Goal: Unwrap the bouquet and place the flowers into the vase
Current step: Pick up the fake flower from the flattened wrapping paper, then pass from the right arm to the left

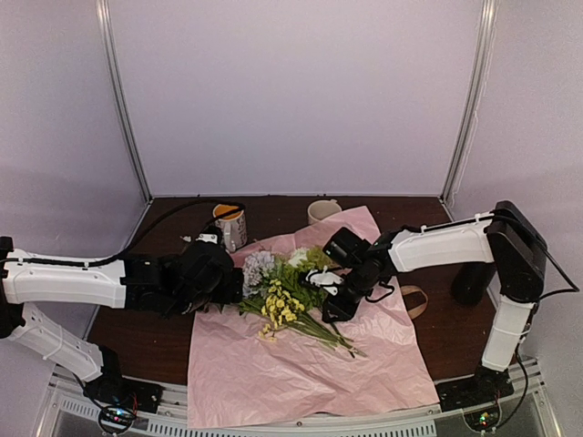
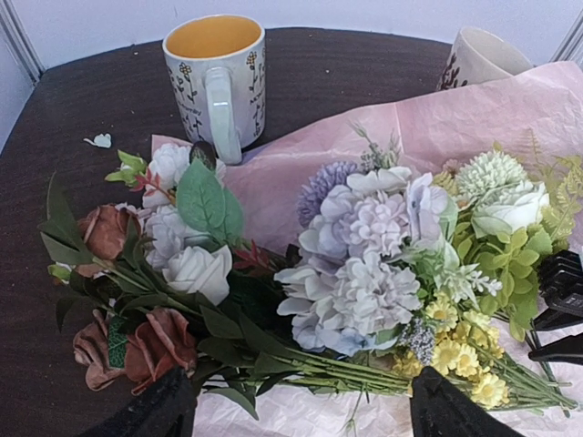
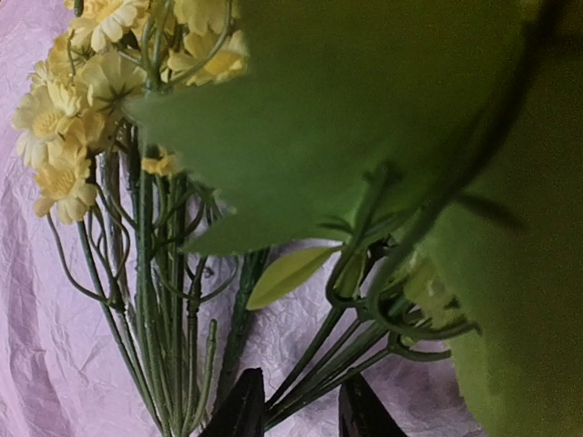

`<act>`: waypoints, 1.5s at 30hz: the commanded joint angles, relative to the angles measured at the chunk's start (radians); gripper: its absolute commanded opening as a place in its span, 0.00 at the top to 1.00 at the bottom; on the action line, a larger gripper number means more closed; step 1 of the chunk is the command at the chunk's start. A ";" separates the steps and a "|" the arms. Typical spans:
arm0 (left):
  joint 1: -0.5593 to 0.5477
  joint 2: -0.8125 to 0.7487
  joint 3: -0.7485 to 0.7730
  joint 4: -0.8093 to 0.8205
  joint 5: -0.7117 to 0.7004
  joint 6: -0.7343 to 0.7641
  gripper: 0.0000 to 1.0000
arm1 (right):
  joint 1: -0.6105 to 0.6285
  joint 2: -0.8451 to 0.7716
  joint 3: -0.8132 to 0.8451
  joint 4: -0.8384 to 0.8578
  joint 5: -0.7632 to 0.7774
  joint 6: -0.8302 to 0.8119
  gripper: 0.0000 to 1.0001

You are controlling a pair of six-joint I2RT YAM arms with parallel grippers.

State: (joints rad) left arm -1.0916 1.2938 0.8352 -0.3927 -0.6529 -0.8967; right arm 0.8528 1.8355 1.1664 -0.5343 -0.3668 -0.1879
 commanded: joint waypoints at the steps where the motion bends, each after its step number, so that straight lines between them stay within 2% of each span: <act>1: 0.007 -0.014 -0.002 0.018 -0.012 -0.005 0.16 | -0.019 0.010 0.026 0.016 -0.022 0.053 0.76; 7: 0.007 -0.001 0.010 0.020 -0.013 0.011 0.16 | -0.108 -0.078 0.031 0.009 -0.095 0.089 1.00; 11: 0.007 0.022 0.025 0.037 -0.001 0.031 0.16 | -0.162 -0.198 0.024 0.002 -0.177 0.092 1.00; 16: 0.007 0.059 0.050 0.088 0.031 0.086 0.16 | -0.197 -0.276 0.038 0.026 -0.310 0.151 1.00; 20: 0.006 0.058 0.050 0.174 0.079 0.142 0.16 | -0.202 -0.332 0.038 0.073 -0.382 0.182 1.00; 25: 0.006 0.053 0.041 0.281 0.169 0.251 0.22 | -0.207 -0.381 0.040 0.155 -0.448 0.229 1.00; 28: 0.004 0.046 0.017 0.400 0.246 0.330 0.24 | -0.209 -0.386 0.064 0.229 -0.498 0.293 1.00; 32: -0.018 0.026 -0.051 0.683 0.332 0.453 0.27 | -0.208 -0.355 0.115 0.359 -0.571 0.431 1.00; 36: -0.021 0.067 -0.045 0.880 0.403 0.526 0.30 | -0.210 -0.327 0.179 0.462 -0.607 0.522 1.00; 41: -0.021 0.148 -0.005 1.071 0.438 0.555 0.33 | -0.211 -0.279 0.208 0.726 -0.622 0.748 1.00; 45: -0.022 0.199 0.022 1.173 0.444 0.553 0.33 | -0.211 -0.237 0.241 0.854 -0.628 0.867 1.00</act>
State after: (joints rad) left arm -1.1080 1.4548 0.8104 0.5644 -0.2466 -0.3798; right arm 0.6487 1.5627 1.3613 0.1009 -0.9668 0.5083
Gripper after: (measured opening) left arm 0.671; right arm 0.009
